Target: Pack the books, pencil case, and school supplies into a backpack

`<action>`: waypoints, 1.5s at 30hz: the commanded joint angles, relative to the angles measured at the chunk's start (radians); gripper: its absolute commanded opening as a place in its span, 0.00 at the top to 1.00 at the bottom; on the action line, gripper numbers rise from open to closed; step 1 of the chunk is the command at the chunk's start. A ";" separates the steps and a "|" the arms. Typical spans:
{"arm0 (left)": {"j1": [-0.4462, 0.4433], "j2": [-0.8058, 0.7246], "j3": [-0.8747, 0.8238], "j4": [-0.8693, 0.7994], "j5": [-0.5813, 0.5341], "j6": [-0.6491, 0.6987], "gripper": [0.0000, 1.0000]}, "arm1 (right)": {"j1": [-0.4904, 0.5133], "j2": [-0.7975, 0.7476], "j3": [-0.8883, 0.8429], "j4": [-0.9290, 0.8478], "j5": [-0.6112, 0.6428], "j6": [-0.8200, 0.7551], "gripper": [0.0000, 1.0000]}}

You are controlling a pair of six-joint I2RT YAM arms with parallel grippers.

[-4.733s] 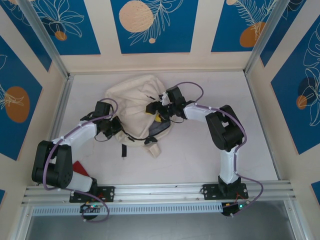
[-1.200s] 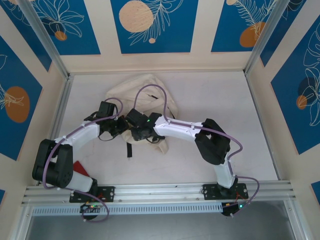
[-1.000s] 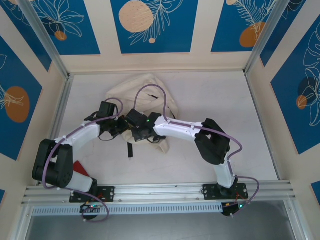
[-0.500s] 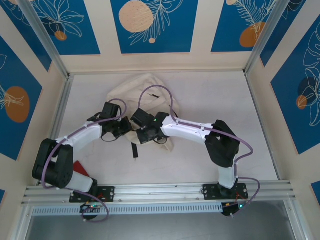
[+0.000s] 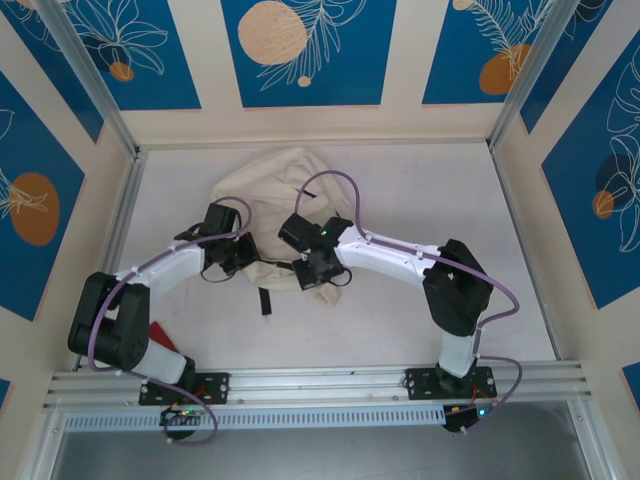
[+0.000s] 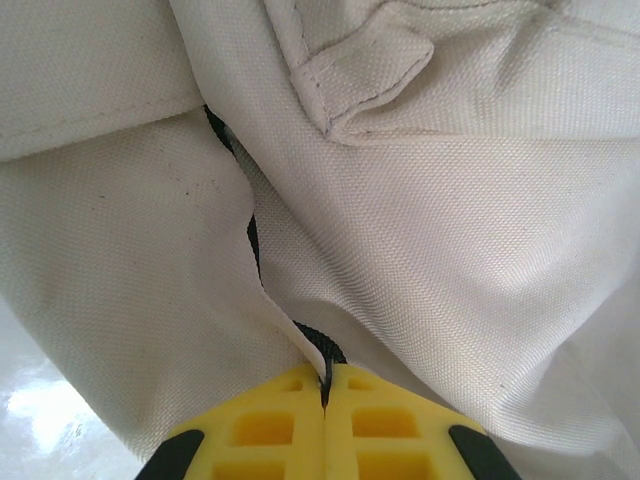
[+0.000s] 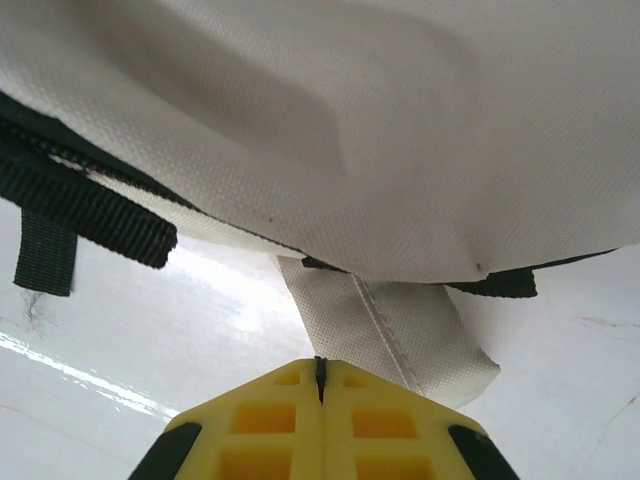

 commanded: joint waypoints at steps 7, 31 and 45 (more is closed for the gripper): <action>0.014 -0.002 0.026 -0.006 -0.028 0.021 1.00 | 0.009 -0.068 -0.027 0.132 -0.191 -0.035 0.69; 0.014 -0.018 0.027 -0.017 -0.022 0.018 1.00 | -0.049 0.037 -0.014 0.289 -0.389 0.033 0.46; 0.014 -0.016 0.030 -0.019 -0.022 0.018 1.00 | 0.022 0.078 0.013 0.234 -0.082 -0.066 0.42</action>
